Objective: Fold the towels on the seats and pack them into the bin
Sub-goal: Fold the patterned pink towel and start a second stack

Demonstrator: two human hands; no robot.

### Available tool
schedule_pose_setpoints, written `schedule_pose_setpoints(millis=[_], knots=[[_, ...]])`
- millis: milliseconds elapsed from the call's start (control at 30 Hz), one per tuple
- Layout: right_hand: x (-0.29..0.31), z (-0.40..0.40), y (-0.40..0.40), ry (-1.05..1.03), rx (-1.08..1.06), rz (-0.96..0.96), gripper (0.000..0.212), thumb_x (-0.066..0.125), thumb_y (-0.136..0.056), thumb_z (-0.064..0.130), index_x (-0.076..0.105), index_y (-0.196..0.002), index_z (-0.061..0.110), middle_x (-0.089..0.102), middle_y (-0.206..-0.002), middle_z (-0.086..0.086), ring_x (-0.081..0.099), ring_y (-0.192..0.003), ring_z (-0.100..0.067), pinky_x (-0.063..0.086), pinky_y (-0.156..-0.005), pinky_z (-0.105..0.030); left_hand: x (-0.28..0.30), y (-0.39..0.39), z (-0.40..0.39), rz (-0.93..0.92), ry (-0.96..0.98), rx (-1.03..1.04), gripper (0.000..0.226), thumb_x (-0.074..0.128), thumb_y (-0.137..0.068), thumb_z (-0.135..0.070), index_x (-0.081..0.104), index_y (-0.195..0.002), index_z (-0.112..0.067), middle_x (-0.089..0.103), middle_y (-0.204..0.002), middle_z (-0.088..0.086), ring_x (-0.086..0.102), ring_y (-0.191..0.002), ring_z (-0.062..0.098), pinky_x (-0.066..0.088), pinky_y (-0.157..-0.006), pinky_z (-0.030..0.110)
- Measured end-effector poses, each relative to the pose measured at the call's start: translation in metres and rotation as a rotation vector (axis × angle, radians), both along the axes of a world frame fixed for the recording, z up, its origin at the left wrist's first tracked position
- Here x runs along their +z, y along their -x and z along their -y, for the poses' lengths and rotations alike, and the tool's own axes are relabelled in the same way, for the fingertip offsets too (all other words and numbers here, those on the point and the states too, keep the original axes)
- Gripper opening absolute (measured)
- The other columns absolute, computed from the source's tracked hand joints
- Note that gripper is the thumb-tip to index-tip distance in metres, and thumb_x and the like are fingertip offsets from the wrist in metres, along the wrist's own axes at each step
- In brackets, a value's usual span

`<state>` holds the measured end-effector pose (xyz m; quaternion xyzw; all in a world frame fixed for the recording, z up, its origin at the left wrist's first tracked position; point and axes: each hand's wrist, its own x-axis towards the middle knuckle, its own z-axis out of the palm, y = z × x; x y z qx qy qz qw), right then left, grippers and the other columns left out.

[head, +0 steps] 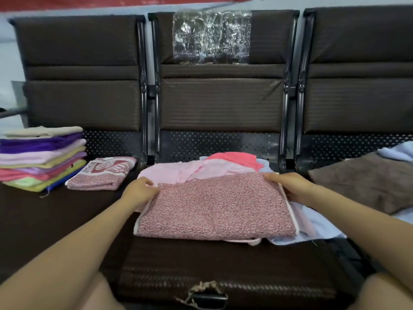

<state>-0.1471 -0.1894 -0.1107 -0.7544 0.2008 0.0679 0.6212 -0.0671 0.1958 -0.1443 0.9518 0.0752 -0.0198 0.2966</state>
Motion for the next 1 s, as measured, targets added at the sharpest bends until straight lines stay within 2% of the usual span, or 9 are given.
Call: schedule_pose_setpoints(millis=[167,300,433,567,633,733,833,900,1000], knots=[[0.011,-0.007,0.02,-0.257,0.065,-0.187,0.024,0.061,-0.091,0.021,0.06,-0.111,0.007,0.068,-0.107,-0.016,0.063,-0.098,-0.03,0.046,-0.075,-0.04,0.005,0.02,0.006,-0.173,0.137,0.055,0.048,0.059,-0.09,-0.029,0.057,-0.12,0.009,0.055,-0.126,0.03,0.057,-0.114,0.04,0.05,-0.086,0.043],[0.012,-0.008,0.036,-0.236,0.115,-0.243,0.033,0.065,-0.085,0.011,0.056,-0.116,0.004,0.066,-0.116,-0.021,0.06,-0.11,-0.036,0.047,-0.086,-0.047,0.007,0.039,0.008,-0.21,0.071,0.084,0.045,0.059,-0.089,-0.033,0.058,-0.121,0.0,0.059,-0.122,0.018,0.058,-0.102,0.028,0.042,-0.073,0.027],[0.023,-0.02,0.04,-0.217,0.021,-0.132,0.028,0.062,-0.09,0.013,0.052,-0.115,0.003,0.066,-0.111,-0.022,0.063,-0.102,-0.036,0.049,-0.087,-0.049,0.005,0.047,0.006,-0.324,0.432,0.159,0.038,0.058,-0.093,-0.024,0.047,-0.123,-0.005,0.058,-0.103,0.013,0.058,-0.08,0.024,0.047,-0.059,0.028],[0.039,-0.042,0.032,-0.302,-0.045,-0.021,0.02,0.055,-0.094,0.014,0.055,-0.107,-0.001,0.071,-0.086,-0.019,0.069,-0.074,-0.028,0.051,-0.07,-0.038,0.002,0.049,0.0,-0.359,0.52,0.163,0.022,0.055,-0.094,-0.025,0.053,-0.108,-0.008,0.061,-0.103,0.014,0.06,-0.093,0.029,0.05,-0.073,0.034],[0.046,-0.06,0.026,-0.36,-0.055,0.011,0.018,0.054,-0.095,0.015,0.057,-0.099,-0.002,0.07,-0.074,-0.016,0.067,-0.066,-0.025,0.049,-0.067,-0.034,0.0,0.046,0.001,-0.35,0.525,0.177,0.014,0.055,-0.094,-0.022,0.055,-0.096,-0.009,0.062,-0.097,0.015,0.061,-0.088,0.029,0.051,-0.073,0.035],[0.05,-0.095,0.013,-0.371,-0.024,0.049,0.013,0.057,-0.093,0.017,0.056,-0.1,0.006,0.062,-0.089,-0.017,0.06,-0.074,-0.023,0.047,-0.071,-0.03,0.002,0.045,-0.005,-0.252,0.364,0.193,0.014,0.047,-0.095,-0.015,0.056,-0.09,-0.005,0.057,-0.082,0.016,0.055,-0.071,0.028,0.044,-0.064,0.03],[0.046,-0.137,0.001,-0.378,0.124,0.045,0.015,0.052,-0.095,0.015,0.053,-0.08,0.011,0.052,-0.067,-0.004,0.048,-0.06,-0.013,0.037,-0.058,-0.023,0.004,0.043,-0.015,-0.004,0.174,0.052,0.021,0.047,-0.095,-0.018,0.064,-0.093,-0.007,0.065,-0.097,0.013,0.06,-0.088,0.029,0.044,-0.074,0.031],[0.043,-0.162,0.0,-0.417,0.266,0.028,0.019,0.051,-0.097,0.014,0.053,-0.078,0.012,0.051,-0.059,0.0,0.048,-0.056,-0.011,0.038,-0.052,-0.019,0.01,0.051,-0.008,0.04,0.361,0.043,0.023,0.046,-0.095,-0.014,0.066,-0.096,-0.004,0.066,-0.085,0.012,0.062,-0.072,0.026,0.046,-0.066,0.031],[0.038,-0.172,0.002,-0.438,0.41,0.045,0.008,0.053,-0.097,0.012,0.059,-0.099,0.007,0.062,-0.081,-0.009,0.063,-0.07,-0.019,0.053,-0.06,-0.024,0.02,0.06,0.022,-0.133,0.685,0.052,0.031,0.041,-0.099,-0.014,0.062,-0.114,0.004,0.065,-0.076,0.012,0.054,-0.049,0.016,0.043,-0.043,0.02]])
